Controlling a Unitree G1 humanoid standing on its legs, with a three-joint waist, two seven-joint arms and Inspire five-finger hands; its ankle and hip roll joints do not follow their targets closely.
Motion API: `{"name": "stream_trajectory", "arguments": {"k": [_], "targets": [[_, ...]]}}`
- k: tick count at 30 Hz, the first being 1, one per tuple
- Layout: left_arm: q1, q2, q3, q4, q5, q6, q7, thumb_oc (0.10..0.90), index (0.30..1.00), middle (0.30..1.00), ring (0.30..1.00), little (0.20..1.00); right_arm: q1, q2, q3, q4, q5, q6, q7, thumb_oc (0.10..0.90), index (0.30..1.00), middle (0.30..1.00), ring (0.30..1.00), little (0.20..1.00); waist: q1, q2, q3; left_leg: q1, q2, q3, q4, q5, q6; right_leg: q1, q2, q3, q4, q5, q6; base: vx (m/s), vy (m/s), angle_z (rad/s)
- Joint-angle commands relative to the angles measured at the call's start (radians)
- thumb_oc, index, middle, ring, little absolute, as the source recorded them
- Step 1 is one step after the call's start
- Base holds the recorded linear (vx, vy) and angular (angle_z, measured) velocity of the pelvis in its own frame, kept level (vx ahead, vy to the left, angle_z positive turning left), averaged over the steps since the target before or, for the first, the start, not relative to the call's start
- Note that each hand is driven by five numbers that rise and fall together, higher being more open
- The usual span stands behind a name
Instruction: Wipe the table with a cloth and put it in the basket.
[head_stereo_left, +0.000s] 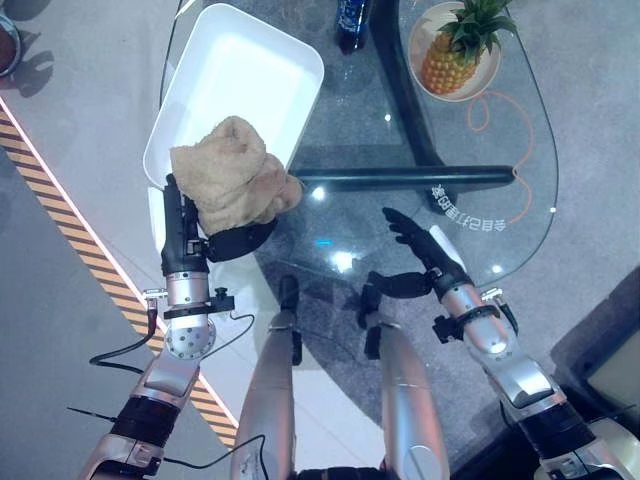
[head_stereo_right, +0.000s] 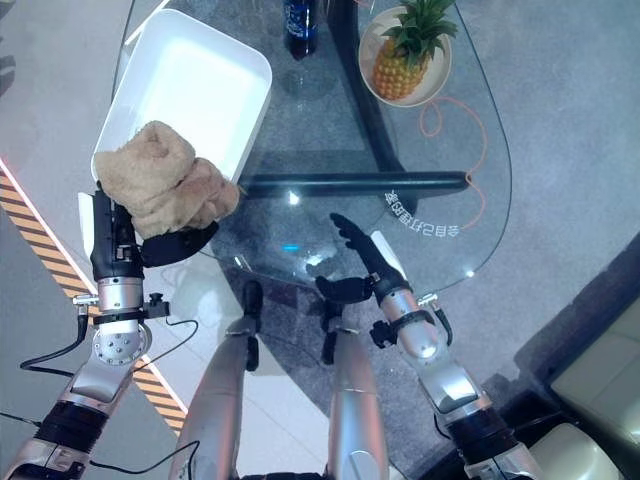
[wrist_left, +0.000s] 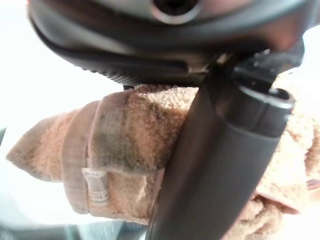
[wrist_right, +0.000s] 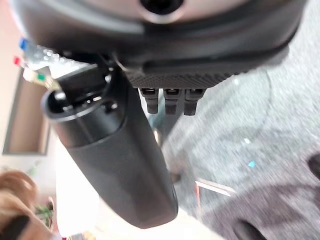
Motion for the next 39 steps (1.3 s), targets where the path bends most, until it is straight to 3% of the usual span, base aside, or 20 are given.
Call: {"name": "stream_trajectory", "arguments": {"k": [1, 7, 11, 23, 29, 39], "targets": [[-0.058, 0.014, 0.086, -0.153, 0.037, -0.099, 0.076, 0.1, 0.3, 0.3, 0.3, 0.2, 0.002, -0.048, 0.006, -0.079, 0.037, -0.014, 0.048, 0.8, 0.9, 0.9, 0.9, 0.9, 0.011, 0.063, -0.023, -0.013, -0.033, 0.036, 0.047, -0.039, 0.041, 0.03, 0.042, -0.029, -0.021, 0.012, -0.016, 0.02, 0.059, 0.02], [-0.111, 0.013, 0.086, -0.084, -0.025, -0.054, 0.097, 0.1, 0.3, 0.3, 0.3, 0.2, -0.047, -0.029, 0.095, -0.053, 0.082, 0.039, 0.128, 0.8, 0.9, 0.9, 0.9, 0.9, 0.008, 0.07, -0.023, -0.06, -0.034, 0.038, 0.076, -0.036, 0.037, -0.015, 0.044, -0.019, 0.001, 0.01, -0.025, 0.02, 0.058, 0.01], [-0.154, 0.019, 0.073, -0.037, -0.042, -0.024, 0.121, 0.1, 0.3, 0.3, 0.3, 0.2, -0.08, -0.028, 0.133, -0.04, 0.084, 0.074, 0.12, 0.8, 0.9, 0.9, 0.9, 0.9, 0.004, 0.071, -0.023, -0.085, -0.034, 0.042, 0.085, -0.034, 0.04, -0.047, 0.049, -0.009, 0.007, 0.014, -0.026, 0.02, 0.082, -0.02], [-0.355, 0.052, 0.045, 0.209, -0.166, 0.018, 0.186, 0.1, 0.3, 0.3, 0.3, 0.2, -0.184, -0.023, 0.177, 0.009, 0.131, 0.143, 0.092, 0.8, 0.9, 0.9, 0.9, 0.9, -0.025, 0.052, -0.023, -0.147, -0.03, 0.065, 0.095, -0.032, 0.047, -0.125, 0.065, 0.02, -0.002, 0.041, -0.018, 0.01, 0.065, -0.03], [-0.433, 0.074, 0.045, 0.318, -0.24, 0.006, 0.241, 0.1, 0.3, 0.3, 0.3, 0.2, -0.213, -0.021, 0.193, 0.015, 0.143, 0.183, 0.1, 0.8, 0.9, 0.9, 0.9, 0.9, -0.039, 0.034, -0.023, -0.166, -0.023, 0.072, 0.093, -0.035, 0.043, -0.144, 0.064, 0.029, -0.02, 0.051, -0.013, 0.01, 0.067, -0.01], [-0.516, 0.115, 0.013, 0.386, -0.268, 0.069, 0.214, 0.1, 0.3, 0.3, 0.3, 0.2, -0.242, -0.017, 0.202, 0.037, 0.18, 0.171, 0.094, 0.8, 0.9, 0.9, 0.9, 0.9, -0.051, 0.009, -0.023, -0.179, -0.024, 0.071, 0.094, -0.046, 0.048, -0.153, 0.071, 0.033, -0.044, 0.07, -0.003, 0.01, 0.017, -0.01]]}}
